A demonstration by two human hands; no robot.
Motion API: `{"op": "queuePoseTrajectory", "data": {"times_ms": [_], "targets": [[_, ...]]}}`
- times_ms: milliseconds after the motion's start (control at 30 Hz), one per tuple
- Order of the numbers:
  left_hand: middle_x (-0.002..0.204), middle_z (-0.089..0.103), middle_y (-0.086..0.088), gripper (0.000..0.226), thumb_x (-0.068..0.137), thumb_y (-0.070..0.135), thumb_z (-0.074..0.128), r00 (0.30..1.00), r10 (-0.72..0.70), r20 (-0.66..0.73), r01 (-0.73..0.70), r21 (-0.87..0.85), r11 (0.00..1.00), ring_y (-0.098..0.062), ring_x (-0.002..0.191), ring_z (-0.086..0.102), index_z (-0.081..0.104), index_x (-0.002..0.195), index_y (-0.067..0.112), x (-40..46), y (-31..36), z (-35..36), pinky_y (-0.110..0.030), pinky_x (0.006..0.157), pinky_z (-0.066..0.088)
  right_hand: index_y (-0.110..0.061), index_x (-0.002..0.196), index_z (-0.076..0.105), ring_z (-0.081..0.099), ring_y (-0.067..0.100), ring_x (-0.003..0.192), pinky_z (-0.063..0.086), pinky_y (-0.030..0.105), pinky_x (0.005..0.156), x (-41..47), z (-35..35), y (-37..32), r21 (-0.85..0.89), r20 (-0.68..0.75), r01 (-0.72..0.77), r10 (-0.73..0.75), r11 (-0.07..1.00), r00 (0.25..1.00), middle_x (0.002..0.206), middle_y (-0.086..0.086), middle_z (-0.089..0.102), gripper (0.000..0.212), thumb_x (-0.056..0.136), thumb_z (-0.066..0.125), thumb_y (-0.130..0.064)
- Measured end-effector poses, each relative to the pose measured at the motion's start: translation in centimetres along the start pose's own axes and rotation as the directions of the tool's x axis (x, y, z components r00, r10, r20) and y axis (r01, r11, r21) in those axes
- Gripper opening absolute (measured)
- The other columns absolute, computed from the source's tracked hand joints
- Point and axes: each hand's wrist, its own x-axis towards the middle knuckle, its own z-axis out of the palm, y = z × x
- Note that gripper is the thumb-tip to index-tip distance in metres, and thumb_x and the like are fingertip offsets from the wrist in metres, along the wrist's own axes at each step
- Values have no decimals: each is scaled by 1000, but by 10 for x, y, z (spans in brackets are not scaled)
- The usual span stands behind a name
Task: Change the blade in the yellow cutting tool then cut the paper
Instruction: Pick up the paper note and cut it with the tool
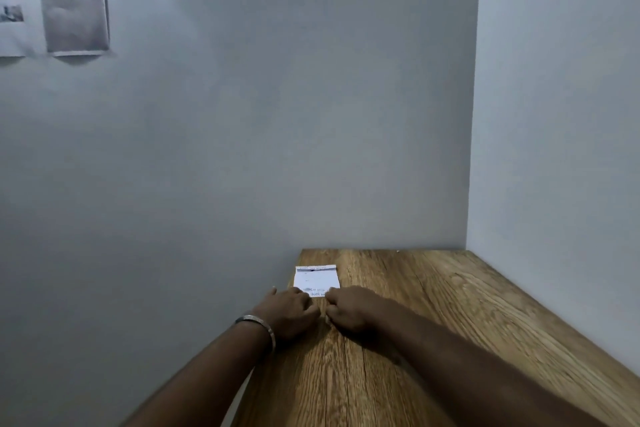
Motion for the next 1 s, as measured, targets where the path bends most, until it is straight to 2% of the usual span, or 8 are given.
{"op": "queuePoseTrajectory", "data": {"times_ms": [133, 233, 367, 633, 733, 833, 1000], "targets": [[116, 63, -14, 49, 100, 42, 31, 1000, 1, -14, -1, 12, 1000, -26, 102, 60, 64, 111, 8, -34, 20, -11, -43, 95, 48, -14, 129, 55, 58, 28, 112, 44, 39, 90, -38, -2, -1, 55, -10, 22, -22, 998, 1000, 129, 13, 61, 39, 101, 36, -32], [113, 64, -14, 48, 100, 40, 31, 1000, 10, -15, -9, 31, 999, -27, 100, 61, 64, 108, 7, -68, 37, -16, -43, 91, 49, -14, 125, 57, 59, 28, 108, 44, 37, 86, -76, -5, -7, 78, -21, 41, -40, 996, 999, 126, 13, 62, 37, 100, 36, -30], [113, 65, -13, 46, 100, 38, 30, 999, 21, -30, -20, 40, 999, -26, 100, 62, 64, 108, 7, -115, 58, -19, -41, 89, 50, -15, 124, 58, 61, 26, 105, 49, 38, 90, -132, -5, -17, 107, -45, 50, -45, 993, 998, 125, 10, 64, 37, 99, 36, -31], [111, 66, -6, 40, 98, 32, 33, 990, 63, -129, -53, 81, 995, -23, 97, 64, 67, 109, 13, -201, 93, -17, -40, 84, 54, -13, 95, 65, 62, 30, 93, 44, 36, 76, -231, -12, -40, 35, -122, 106, -101, 994, 987, 103, 12, 69, 25, 97, 44, -26], [109, 67, -7, 35, 96, 25, 37, 985, 89, -144, -72, 122, 990, -24, 93, 64, 67, 108, 13, -228, 105, -18, -40, 79, 55, -14, 98, 69, 64, 29, 94, 46, 36, 74, -259, -6, -48, -23, -163, 127, -129, 992, 978, 103, 9, 71, 25, 97, 48, -28], [105, 69, -7, 30, 94, 22, 41, 978, 127, -168, -101, 158, 982, -26, 90, 65, 69, 103, 14, -250, 111, -22, -40, 75, 54, -19, 114, 73, 66, 24, 100, 47, 32, 78, -281, -9, -51, -31, -192, 165, -168, 986, 967, 113, 3, 74, 27, 96, 55, -30], [121, 66, -1, 32, 96, 27, 53, 959, 202, -198, -186, 98, 978, -21, 105, 64, 64, 125, 25, -274, 109, -20, -37, 84, 55, -21, 114, 74, 66, 20, 104, 45, 28, 81, -301, -16, -51, 23, -216, 213, -203, 977, 955, 114, 1, 74, 25, 91, 67, -28]]}}
